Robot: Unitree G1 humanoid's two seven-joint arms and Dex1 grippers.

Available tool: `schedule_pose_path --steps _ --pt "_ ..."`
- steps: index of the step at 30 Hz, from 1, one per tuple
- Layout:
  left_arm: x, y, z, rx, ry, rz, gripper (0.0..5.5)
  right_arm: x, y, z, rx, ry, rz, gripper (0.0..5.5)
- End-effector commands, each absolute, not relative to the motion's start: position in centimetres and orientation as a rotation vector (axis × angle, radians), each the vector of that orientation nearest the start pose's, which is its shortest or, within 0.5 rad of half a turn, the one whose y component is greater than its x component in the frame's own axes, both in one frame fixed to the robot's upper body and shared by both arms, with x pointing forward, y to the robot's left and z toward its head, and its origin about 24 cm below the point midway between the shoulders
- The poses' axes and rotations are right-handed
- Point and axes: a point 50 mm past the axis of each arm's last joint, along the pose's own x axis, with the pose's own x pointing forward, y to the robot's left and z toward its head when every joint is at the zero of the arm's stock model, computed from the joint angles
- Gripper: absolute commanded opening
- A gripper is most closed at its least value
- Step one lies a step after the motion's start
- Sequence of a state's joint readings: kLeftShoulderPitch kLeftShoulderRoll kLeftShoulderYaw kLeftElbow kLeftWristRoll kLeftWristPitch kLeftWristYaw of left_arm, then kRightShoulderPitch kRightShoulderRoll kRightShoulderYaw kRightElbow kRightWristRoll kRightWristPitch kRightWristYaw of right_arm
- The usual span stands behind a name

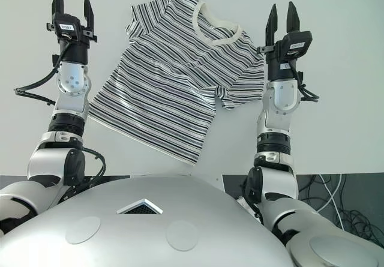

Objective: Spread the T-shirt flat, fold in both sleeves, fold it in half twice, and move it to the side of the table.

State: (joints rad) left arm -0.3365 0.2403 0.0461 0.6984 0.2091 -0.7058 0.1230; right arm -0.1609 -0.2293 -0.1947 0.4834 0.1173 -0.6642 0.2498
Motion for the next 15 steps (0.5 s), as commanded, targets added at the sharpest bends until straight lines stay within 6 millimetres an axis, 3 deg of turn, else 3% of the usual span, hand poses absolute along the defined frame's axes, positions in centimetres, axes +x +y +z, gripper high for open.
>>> schedule_pose_path --steps 1,15 --pt "29.88 19.84 4.99 0.423 -0.35 0.01 2.53 26.52 -23.05 5.53 -0.197 -0.373 0.048 1.6" --pt "29.86 19.61 4.99 0.478 -0.355 -0.006 2.53 26.52 -23.05 5.5 -0.242 -0.366 0.059 1.6"
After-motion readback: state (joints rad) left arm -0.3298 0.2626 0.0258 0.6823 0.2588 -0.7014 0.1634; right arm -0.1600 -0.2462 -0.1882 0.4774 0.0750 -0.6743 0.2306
